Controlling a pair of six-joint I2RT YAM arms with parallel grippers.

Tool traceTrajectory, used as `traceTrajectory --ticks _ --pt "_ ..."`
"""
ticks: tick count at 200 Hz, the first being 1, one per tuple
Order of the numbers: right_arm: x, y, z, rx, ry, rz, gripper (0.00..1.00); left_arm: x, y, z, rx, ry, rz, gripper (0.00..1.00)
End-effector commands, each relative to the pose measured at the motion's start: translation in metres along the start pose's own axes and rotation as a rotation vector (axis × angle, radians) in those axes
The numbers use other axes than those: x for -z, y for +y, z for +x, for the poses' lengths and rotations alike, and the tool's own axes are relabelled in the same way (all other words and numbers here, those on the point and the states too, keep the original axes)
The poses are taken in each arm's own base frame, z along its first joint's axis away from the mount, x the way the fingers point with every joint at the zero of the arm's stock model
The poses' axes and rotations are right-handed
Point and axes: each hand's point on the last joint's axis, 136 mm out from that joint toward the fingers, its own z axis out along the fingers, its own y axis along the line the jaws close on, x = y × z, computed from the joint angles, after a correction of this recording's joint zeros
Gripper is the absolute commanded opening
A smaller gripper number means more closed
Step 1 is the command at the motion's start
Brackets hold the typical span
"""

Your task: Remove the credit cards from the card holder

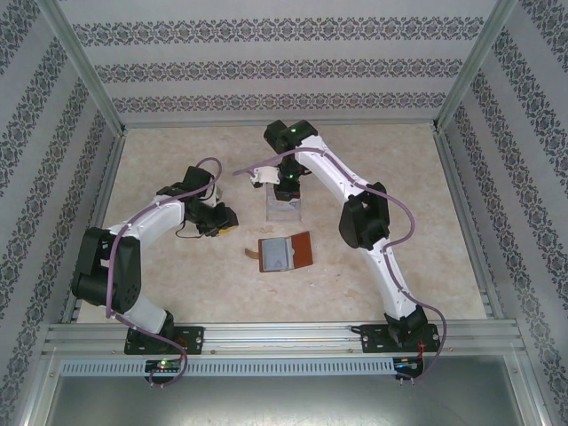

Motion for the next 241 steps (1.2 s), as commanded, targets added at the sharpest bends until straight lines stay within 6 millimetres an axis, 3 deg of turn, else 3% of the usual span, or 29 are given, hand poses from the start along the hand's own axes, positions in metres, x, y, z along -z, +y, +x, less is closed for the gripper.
traceTrajectory --ticks 1,36,110,155,241 --pt "-0.014 0.010 0.009 0.000 0.017 -0.092 0.00 0.010 0.001 -0.002 0.005 -0.020 -0.013 0.29" --pt "-0.023 0.012 0.014 -0.021 0.030 -0.123 0.00 0.010 0.001 -0.003 0.008 -0.021 -0.015 0.29" --pt "-0.004 0.005 0.019 -0.017 0.043 -0.058 0.00 0.011 0.000 -0.004 0.016 -0.024 -0.016 0.29" --pt "-0.017 0.009 0.027 -0.031 0.096 -0.092 0.00 0.012 0.002 0.000 0.021 -0.023 -0.014 0.29" --pt "-0.035 0.010 0.023 -0.047 0.102 -0.115 0.00 0.014 0.001 0.000 0.012 -0.027 -0.013 0.29"
